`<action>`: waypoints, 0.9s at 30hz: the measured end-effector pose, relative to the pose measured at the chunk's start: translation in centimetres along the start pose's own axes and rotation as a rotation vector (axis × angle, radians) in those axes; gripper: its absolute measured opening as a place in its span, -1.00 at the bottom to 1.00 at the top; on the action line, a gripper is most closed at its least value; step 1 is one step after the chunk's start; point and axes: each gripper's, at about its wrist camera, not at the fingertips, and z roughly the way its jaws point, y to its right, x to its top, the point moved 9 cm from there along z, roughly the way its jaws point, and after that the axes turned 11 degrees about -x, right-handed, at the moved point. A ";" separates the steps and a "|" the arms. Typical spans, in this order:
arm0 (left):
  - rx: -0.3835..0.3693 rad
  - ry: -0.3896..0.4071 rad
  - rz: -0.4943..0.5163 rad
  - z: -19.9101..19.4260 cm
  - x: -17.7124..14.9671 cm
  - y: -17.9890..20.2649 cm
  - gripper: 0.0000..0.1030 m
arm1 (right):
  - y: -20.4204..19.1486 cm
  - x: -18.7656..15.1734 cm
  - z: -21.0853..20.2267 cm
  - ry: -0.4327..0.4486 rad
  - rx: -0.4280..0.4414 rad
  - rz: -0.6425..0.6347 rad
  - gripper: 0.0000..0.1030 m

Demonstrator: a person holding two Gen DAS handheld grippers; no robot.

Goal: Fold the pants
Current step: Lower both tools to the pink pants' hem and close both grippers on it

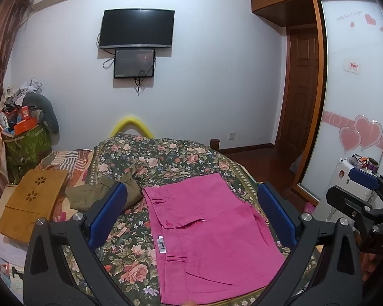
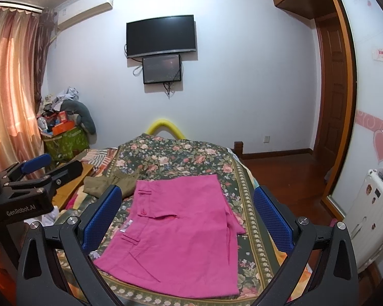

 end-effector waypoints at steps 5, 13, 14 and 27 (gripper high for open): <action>-0.005 -0.057 0.003 3.2 -0.6 -1.3 1.00 | 1.2 -1.4 2.6 -0.056 -0.009 0.017 0.99; -0.003 -0.190 -0.025 9.8 -3.8 -4.6 1.00 | 3.8 -4.7 7.6 -0.173 -0.073 0.005 0.99; 0.002 -0.191 -0.030 10.8 -4.4 -5.3 1.00 | 4.1 -5.2 8.3 -0.192 -0.080 0.002 0.99; 0.015 -0.499 -0.091 19.6 -13.7 -11.2 0.70 | 7.1 -12.9 18.2 -0.463 -0.026 -0.034 0.30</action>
